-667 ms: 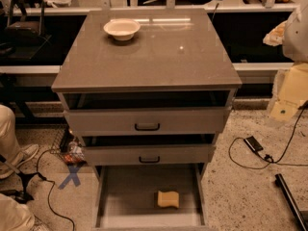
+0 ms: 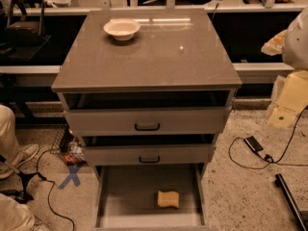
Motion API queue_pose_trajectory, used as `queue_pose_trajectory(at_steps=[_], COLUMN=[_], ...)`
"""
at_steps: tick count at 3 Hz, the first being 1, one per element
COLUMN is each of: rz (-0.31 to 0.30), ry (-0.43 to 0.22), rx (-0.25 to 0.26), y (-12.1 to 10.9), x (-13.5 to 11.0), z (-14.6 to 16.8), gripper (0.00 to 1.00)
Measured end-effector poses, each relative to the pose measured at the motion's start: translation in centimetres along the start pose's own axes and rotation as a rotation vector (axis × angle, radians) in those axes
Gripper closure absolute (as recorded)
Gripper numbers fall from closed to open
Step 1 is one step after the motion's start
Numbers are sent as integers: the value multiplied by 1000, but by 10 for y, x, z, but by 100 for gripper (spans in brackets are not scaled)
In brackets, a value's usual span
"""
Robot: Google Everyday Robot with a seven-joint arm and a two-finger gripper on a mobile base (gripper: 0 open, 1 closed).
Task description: Pick sponge from bottom drawer and place on counter
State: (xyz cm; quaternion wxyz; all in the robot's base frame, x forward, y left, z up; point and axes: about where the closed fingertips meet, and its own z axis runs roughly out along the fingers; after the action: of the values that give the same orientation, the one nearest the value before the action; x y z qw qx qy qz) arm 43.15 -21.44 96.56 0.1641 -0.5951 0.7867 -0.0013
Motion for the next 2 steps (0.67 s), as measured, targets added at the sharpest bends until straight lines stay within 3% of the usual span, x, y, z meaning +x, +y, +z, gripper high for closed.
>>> queue_pose_trajectory(at_steps=[1,2], rz=[47,116], ry=[-145,-266], rx=[-134,-238], y=[39,76], x=[3,4], z=[61,131], gripper=[0,0])
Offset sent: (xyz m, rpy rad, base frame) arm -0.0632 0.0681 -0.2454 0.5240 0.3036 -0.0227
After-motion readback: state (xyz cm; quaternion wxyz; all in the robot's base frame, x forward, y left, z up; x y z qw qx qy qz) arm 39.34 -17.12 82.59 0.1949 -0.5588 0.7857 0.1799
